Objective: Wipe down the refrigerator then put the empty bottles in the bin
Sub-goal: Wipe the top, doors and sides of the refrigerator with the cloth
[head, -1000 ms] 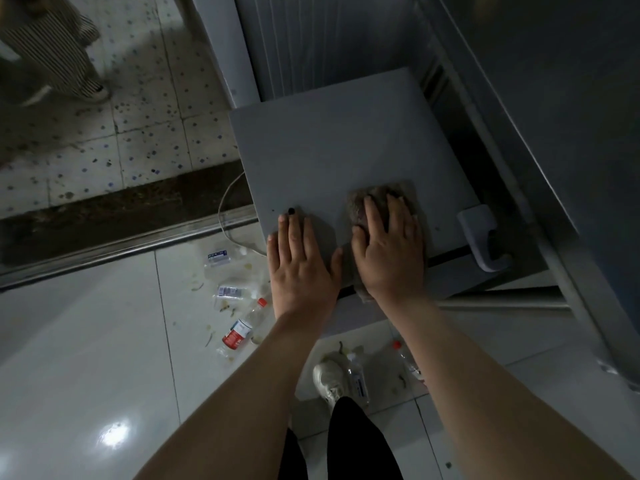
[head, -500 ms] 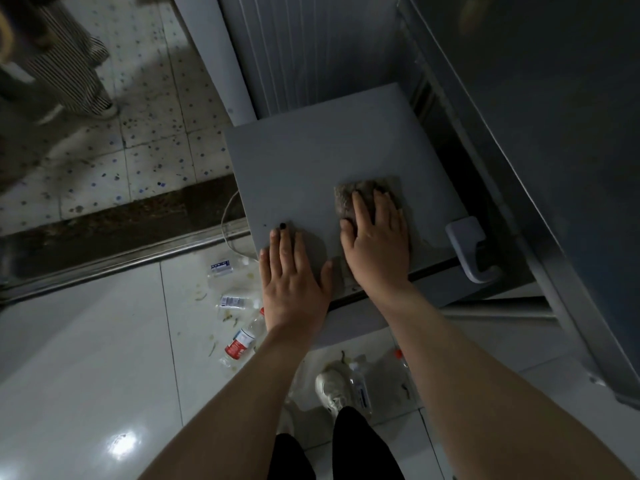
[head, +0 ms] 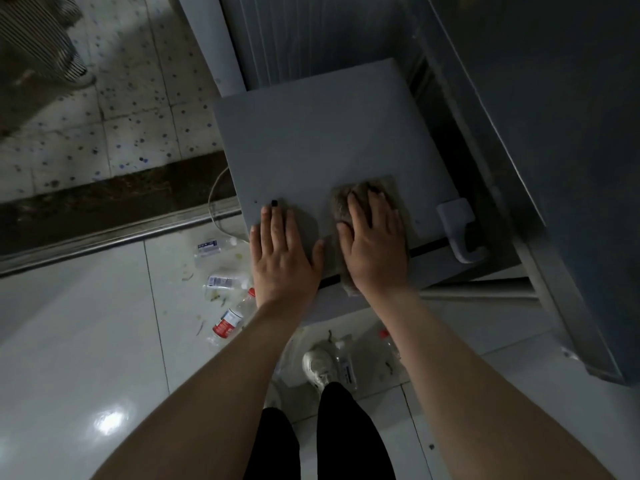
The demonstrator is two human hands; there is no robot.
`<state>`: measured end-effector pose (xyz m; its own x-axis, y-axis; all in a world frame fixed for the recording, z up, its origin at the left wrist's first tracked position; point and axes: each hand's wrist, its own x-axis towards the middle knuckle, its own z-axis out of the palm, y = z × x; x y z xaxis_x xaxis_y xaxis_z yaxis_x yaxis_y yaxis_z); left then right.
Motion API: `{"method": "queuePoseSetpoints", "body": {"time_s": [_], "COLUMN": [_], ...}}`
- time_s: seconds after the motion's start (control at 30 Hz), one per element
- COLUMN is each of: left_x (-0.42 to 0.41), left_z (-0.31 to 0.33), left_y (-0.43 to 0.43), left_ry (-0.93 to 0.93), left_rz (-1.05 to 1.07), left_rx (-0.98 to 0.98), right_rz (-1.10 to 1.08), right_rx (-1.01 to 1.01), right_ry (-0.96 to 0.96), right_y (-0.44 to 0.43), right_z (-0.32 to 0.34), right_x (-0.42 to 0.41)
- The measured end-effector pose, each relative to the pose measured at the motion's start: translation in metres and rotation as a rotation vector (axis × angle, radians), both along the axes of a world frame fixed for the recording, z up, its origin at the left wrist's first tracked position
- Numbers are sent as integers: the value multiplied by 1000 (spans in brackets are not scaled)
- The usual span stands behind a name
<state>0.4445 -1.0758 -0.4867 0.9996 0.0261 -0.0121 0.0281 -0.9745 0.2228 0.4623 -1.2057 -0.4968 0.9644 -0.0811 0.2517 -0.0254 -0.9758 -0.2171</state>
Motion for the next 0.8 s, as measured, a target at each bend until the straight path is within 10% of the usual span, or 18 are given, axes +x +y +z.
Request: {"method": "queuePoseSetpoints", "body": {"time_s": [0.8], "left_x": [8], "left_z": [11], "left_y": [-19], "left_ry": [25], "left_rz": [37], "left_rx": [-21], "right_rz": [-91], "right_rx": [-53], "right_ry": [-28], "right_y": [-58], "right_z": [2], "right_x": [-31]}}
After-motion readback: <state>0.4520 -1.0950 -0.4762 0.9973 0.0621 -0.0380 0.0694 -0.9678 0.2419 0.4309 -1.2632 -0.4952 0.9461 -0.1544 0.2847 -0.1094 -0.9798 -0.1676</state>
